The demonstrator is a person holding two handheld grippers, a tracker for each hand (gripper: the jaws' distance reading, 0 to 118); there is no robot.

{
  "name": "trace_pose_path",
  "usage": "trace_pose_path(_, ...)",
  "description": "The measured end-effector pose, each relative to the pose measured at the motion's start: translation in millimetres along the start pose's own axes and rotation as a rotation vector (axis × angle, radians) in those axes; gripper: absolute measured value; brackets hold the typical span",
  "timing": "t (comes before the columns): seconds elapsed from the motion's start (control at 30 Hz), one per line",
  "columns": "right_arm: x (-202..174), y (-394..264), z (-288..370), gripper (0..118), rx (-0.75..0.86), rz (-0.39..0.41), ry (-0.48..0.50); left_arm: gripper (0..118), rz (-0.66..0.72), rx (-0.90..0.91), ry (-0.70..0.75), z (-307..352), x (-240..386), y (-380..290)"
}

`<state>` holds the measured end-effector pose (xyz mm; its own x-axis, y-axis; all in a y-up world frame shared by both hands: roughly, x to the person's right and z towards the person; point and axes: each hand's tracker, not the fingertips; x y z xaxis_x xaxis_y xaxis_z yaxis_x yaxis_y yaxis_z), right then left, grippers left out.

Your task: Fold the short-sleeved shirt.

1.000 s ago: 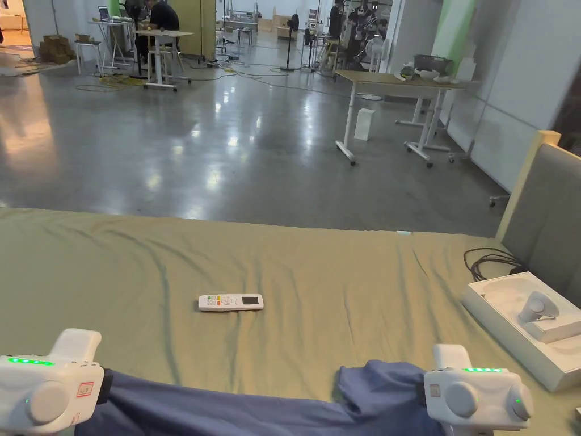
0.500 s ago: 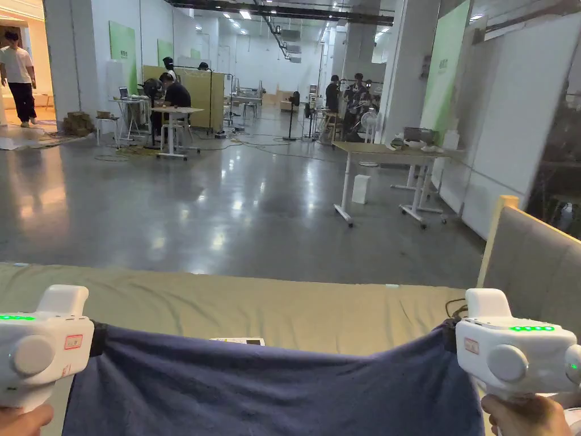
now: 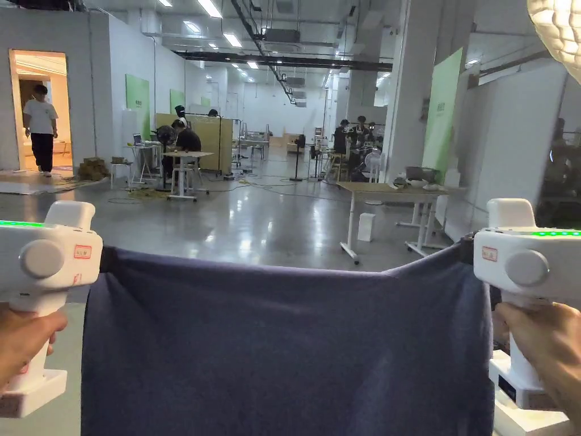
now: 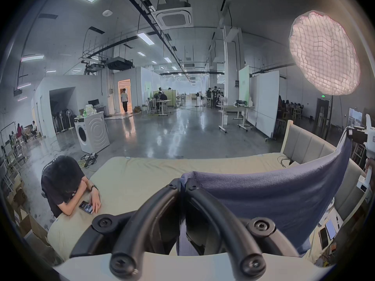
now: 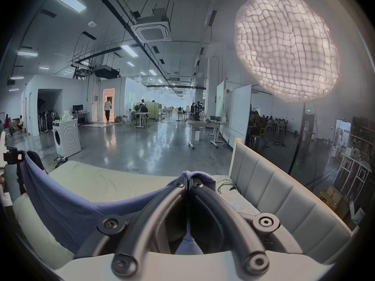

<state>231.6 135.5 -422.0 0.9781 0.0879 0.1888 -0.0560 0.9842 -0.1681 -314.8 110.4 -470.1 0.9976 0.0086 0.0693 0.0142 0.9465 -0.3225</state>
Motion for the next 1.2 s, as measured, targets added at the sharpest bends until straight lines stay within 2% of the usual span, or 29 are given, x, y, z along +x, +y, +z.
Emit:
trace_pose_path(0.1,0,24,-14,0,0.016,-0.04,-0.007,4,-0.008,0.021,0.013,-14,1,26)
trace_pose_path(0.37,-17,75,-64,0,0.031,-0.028,-0.035,4,-0.06,0.056,0.048,-61,8,85)
trace_pose_path(0.47,-24,95,-85,0,0.07,0.031,-0.061,4,-0.056,0.072,0.062,-80,3,108)
trace_pose_path(0.6,-29,120,-109,0,0.094,0.028,-0.061,4,-0.038,0.097,0.078,-101,-2,136)
trace_pose_path(0.7,-33,128,-119,0,0.13,0.061,-0.067,4,-0.058,0.107,0.092,-109,1,146)
trace_pose_path(0.77,-36,127,-119,0,0.155,0.094,-0.066,4,-0.065,0.116,0.097,-112,0,145)
trace_pose_path(0.93,-33,103,-114,0,0.153,0.094,-0.054,4,-0.069,0.098,0.096,-114,-1,118)
trace_pose_path(1.2,-29,22,-63,0,0.1,0.105,-0.024,4,-0.055,0.064,0.06,-80,-1,25)
